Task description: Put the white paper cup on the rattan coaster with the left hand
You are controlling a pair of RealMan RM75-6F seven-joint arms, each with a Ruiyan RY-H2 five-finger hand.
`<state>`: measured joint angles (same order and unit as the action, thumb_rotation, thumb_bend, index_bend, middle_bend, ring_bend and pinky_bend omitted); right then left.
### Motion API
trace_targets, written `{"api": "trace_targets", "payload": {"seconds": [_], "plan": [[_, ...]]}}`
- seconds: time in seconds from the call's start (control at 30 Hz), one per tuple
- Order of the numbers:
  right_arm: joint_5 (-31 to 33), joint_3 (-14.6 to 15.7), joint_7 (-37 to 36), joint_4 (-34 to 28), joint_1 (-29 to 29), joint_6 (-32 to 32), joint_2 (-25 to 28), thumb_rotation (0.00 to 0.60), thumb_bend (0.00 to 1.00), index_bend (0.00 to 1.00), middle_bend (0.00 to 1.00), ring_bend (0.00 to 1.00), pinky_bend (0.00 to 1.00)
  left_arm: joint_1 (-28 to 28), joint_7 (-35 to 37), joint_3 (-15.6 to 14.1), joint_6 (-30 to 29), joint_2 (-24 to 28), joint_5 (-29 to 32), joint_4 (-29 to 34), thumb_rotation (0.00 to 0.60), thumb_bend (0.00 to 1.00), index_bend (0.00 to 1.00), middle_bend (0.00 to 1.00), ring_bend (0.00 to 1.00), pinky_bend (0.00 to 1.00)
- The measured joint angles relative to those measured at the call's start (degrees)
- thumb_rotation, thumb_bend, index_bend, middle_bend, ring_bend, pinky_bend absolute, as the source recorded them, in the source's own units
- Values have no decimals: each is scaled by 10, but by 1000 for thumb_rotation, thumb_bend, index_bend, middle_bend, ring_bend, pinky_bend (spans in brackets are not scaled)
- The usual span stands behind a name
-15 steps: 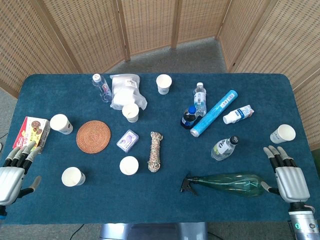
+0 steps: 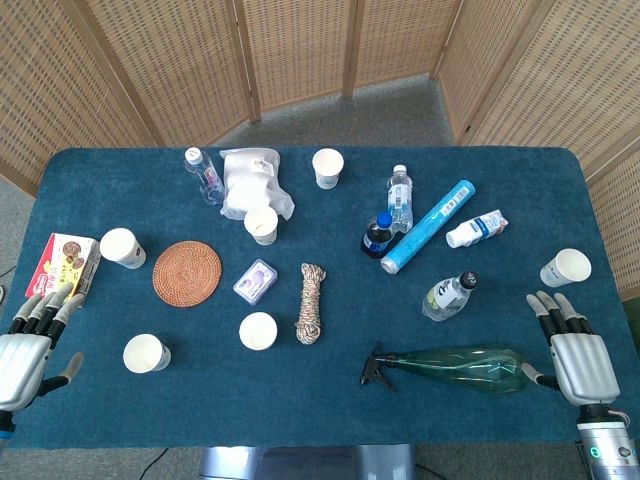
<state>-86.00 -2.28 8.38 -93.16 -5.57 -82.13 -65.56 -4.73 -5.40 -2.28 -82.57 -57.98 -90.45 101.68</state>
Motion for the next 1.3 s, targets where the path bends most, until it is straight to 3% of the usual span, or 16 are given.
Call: {"api": "trace_targets", "payload": {"seconds": [1.3], "plan": [[1, 0, 7, 0, -4, 5, -5, 600, 0, 82, 8, 53, 239, -3, 1, -2, 11, -2, 5, -5, 600, 447, 0, 0, 0, 0]]}}
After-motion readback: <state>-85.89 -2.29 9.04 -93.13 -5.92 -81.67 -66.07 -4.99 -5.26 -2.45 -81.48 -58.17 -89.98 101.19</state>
